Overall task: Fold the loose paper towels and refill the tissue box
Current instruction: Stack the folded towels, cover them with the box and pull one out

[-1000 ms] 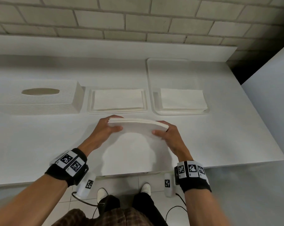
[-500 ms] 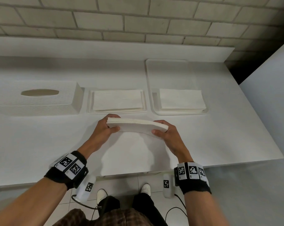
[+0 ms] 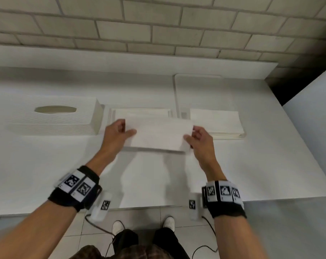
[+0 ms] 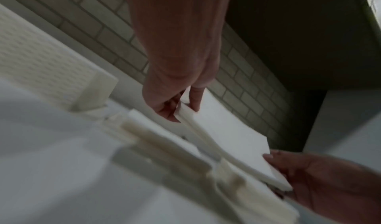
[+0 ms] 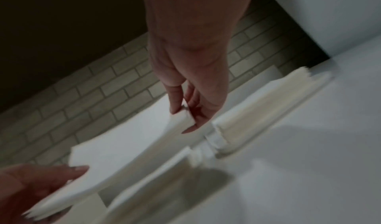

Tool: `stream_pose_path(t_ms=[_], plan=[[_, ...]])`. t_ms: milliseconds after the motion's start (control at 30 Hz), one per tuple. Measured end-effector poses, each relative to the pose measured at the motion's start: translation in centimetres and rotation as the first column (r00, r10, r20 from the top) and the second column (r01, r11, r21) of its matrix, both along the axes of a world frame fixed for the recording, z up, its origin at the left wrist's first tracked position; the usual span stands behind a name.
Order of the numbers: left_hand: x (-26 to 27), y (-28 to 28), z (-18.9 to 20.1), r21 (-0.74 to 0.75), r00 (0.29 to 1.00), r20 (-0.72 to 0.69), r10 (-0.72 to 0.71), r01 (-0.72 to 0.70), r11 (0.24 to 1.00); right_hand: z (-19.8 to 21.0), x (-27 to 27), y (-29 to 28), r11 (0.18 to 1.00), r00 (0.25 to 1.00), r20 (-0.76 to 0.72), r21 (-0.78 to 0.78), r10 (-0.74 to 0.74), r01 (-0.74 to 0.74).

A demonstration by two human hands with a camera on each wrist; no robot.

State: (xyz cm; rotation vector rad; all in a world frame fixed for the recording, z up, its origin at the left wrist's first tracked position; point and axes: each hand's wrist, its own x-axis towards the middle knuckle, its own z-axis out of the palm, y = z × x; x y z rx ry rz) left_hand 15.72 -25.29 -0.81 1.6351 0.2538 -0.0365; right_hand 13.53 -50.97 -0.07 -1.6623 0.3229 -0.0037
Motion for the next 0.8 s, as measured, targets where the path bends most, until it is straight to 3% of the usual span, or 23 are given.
stream_pose_path(t_ms=[133,267,433,800], plan=[[4.2,1.9,2.8,0.005,0.989,0.008,0.149,-0.149,0.989,2.4,6.0,3.2,0.989,0.997,0.054,-0.128,-0.061,0.067],[6.7,3.3,2.8,0.126,0.971,-0.075,0.228,-0.218,0.968,2.5,9.3,5.7,0.972,0.997,-0.044,-0.23,-0.056,0.045],[7.6,3.6,1.3,0.201,0.962,-0.117,0.248,-0.221,0.954,1.1,10.4,6.7,0.947,0.988,-0.139,-0.321,-0.066,0.018],[8.4,2.8,-1.4,0.313,0.961,-0.17,0.218,-0.157,0.937,-1.6,11.3,7.1,0.91,0.982,-0.174,-0.414,-0.068,-0.01]])
